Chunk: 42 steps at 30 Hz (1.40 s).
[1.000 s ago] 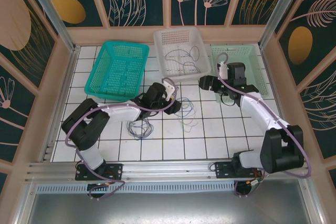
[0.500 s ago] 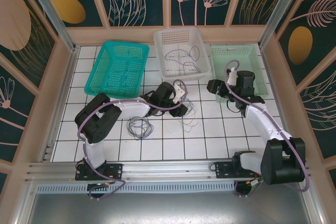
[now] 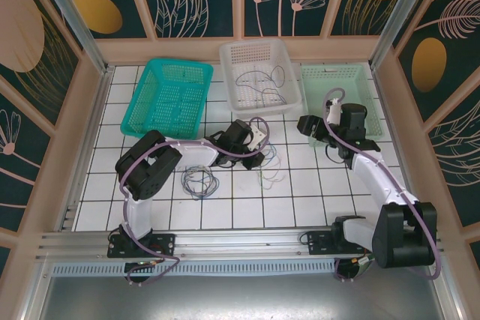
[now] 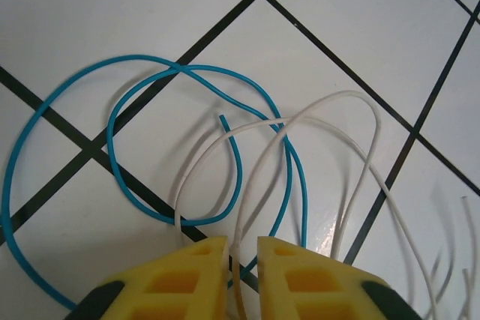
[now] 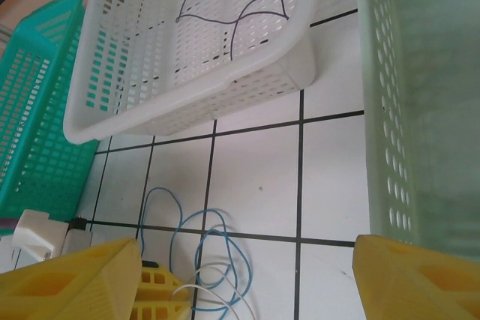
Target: Untangle the cables
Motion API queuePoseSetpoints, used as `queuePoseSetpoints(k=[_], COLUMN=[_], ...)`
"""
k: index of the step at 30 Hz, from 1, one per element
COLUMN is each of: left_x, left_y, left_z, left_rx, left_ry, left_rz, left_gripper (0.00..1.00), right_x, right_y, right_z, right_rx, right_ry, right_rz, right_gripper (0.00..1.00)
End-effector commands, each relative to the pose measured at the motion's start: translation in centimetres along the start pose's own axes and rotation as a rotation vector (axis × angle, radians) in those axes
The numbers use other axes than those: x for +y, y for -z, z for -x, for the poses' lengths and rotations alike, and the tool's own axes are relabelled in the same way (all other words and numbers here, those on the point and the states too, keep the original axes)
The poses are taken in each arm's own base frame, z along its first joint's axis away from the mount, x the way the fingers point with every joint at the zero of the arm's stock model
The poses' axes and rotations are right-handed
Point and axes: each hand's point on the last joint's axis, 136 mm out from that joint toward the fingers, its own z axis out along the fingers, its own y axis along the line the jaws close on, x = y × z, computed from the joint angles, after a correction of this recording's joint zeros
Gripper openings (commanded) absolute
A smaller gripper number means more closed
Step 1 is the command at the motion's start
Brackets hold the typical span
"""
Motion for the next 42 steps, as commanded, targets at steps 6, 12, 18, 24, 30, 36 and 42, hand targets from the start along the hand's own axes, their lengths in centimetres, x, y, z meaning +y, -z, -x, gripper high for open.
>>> queuePoseSetpoints(k=[6,12,18,24,30,36,42], left_x=[-2.3,-2.9,-3.3,-4.8,-7.0,-8.8,-9.4], left_y=[3.4,4.4,4.6,11.0,18.1,21.6,23.2], left_z=[3.7,4.4,4.5,10.0,14.9,17.0,18.5], left_rx=[-0.129,-0.166,-0.182,-0.392,-0.592,-0.703,-0.764], left_ry=[-0.044,-0.053,-0.033,-0.057,-0.075,-0.067,-0.06], left_rz=[-0.018,-0.027,-0.047,-0.01,-0.01,-0.07,-0.078], left_gripper=[0.1,0.05,0.0,0.0,0.0,0.0,0.0], right_x=[-0.3,-0.3,-0.1,1.1,3.1,5.1,7.3], right_y=[0.1,0.4,0.7,1.3,2.5,3.1,4.2], right_z=[-1.3,-1.8,-1.5,-1.3,-1.7,-2.1,-2.1], right_rx=[-0.001,-0.009,-0.02,-0.05,-0.129,-0.158,-0.233], right_ry=[-0.018,-0.028,-0.019,0.013,0.062,0.155,0.249], right_rz=[0.026,0.027,0.028,0.09,0.206,0.241,0.251], right_gripper=[0.74,0.74,0.74,0.74,0.76,0.78,0.83])
